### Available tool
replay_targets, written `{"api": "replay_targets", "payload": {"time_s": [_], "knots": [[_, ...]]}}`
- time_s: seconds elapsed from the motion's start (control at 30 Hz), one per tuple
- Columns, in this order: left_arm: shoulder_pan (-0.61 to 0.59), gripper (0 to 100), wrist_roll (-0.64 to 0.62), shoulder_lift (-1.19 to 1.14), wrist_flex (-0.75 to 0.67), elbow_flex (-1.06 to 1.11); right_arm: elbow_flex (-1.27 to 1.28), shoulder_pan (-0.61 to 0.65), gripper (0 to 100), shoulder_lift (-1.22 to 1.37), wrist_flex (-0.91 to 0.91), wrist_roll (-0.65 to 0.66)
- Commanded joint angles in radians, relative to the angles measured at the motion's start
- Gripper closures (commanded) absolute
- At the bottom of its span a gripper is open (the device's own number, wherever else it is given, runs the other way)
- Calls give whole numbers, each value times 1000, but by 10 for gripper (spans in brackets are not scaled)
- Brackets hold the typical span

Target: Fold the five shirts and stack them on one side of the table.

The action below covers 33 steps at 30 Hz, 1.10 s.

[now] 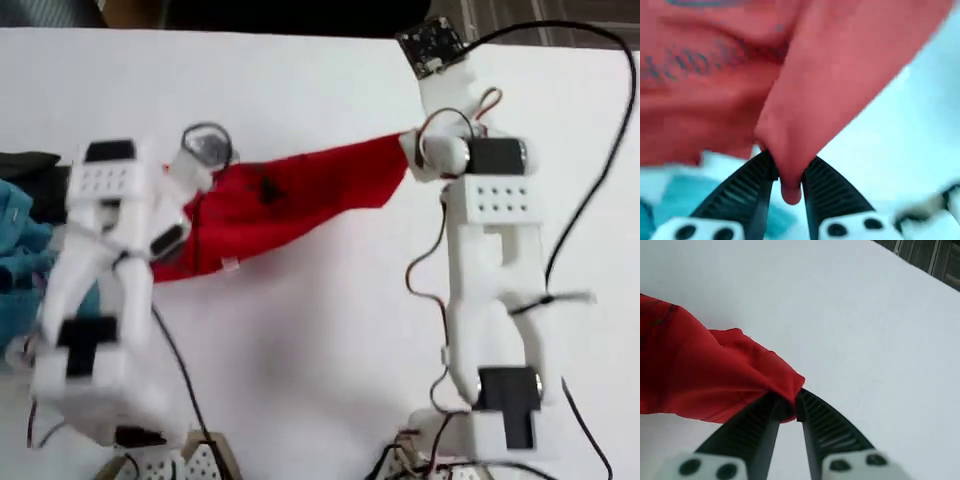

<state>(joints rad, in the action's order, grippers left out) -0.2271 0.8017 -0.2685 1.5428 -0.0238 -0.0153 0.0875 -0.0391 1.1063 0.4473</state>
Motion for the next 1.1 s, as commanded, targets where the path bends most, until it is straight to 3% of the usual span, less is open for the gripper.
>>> {"api": "replay_targets", "payload": {"time_s": [0.0, 0.2, 0.3, 0.4, 0.5, 0.8, 1.07], "knots": [[2, 976, -77, -287, 8, -456, -11, 4, 978, 56, -48, 8], [3, 960, -175, -697, 153, -1046, -9, 2, 978, 139, -90, 54], [0, 838, -184, -827, 247, -1294, -11, 2, 978, 160, -91, 80], [-34, 693, -252, -850, 244, -1406, -11, 4, 978, 170, -91, 81], [-66, 676, -279, -821, 242, -1465, -11, 4, 978, 170, -91, 83], [-92, 687, -279, -643, 247, -1287, -11, 4, 978, 168, -91, 83], [17, 688, -109, -434, 235, -803, -12, 4, 978, 166, -91, 83]]}}
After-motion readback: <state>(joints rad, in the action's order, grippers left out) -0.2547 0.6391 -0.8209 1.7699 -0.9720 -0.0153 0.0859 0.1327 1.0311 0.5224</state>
